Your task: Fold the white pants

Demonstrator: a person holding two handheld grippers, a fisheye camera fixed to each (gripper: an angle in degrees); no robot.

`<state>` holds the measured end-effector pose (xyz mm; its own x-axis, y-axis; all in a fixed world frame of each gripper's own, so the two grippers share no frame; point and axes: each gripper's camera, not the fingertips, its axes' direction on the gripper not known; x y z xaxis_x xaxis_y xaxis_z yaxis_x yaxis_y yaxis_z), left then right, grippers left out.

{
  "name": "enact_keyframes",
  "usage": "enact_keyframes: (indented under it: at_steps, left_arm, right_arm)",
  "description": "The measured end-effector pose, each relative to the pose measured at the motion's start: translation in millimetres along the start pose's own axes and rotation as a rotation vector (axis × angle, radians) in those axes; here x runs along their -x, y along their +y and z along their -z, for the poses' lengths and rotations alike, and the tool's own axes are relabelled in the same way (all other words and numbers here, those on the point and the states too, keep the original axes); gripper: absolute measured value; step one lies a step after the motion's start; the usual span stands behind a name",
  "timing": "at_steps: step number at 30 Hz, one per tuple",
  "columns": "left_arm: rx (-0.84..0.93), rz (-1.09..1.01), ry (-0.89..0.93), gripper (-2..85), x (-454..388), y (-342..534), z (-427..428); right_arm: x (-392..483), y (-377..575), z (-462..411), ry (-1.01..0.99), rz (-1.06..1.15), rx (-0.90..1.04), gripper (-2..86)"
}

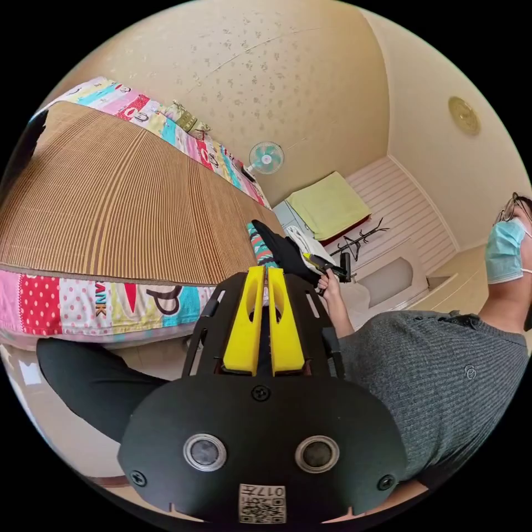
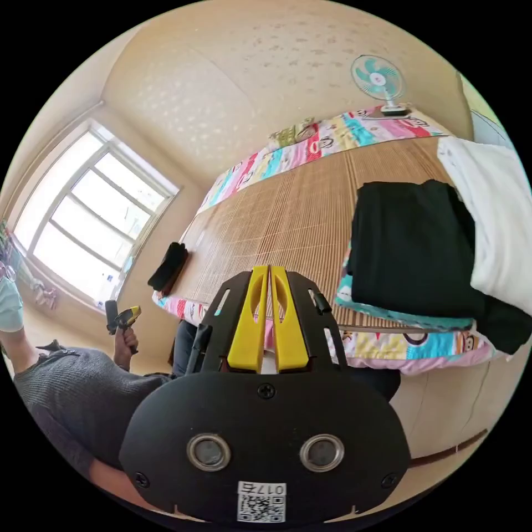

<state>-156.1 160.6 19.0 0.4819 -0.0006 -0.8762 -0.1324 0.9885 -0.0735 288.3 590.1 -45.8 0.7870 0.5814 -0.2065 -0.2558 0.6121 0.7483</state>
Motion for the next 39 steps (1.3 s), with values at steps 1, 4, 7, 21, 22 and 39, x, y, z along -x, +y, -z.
enact_keyframes:
  at_steps: [1, 4, 7, 21, 22, 39]
  left_arm:
    - [0.017, -0.018, -0.003, -0.9, -6, -5, -7]
    - [0.07, -0.075, -0.041, -1.0, -26, -18, -33]
    - [0.084, -0.077, -0.067, -1.0, -29, -15, -47]
    - [-0.024, 0.038, -0.074, -1.0, 28, 11, -65]
    - [-0.029, 0.036, -0.06, -1.0, 29, 11, -67]
    - [-0.037, 0.06, -0.137, 0.0, 87, 25, -77]
  right_arm:
    - [-5, 16, 24, 0.053, -0.046, -0.089, 3.7]
    - [-27, 49, 73, 0.138, -0.241, -0.275, 8.7]
    - [-53, 63, 108, 0.129, -0.414, -0.428, 14.9]
    - [131, -82, 46, -0.289, 0.133, -0.147, 1.1]
    - [154, -85, 30, -0.19, 0.147, -0.119, 1.2]
    - [112, -102, 18, 0.49, 0.019, -0.215, 2.7]
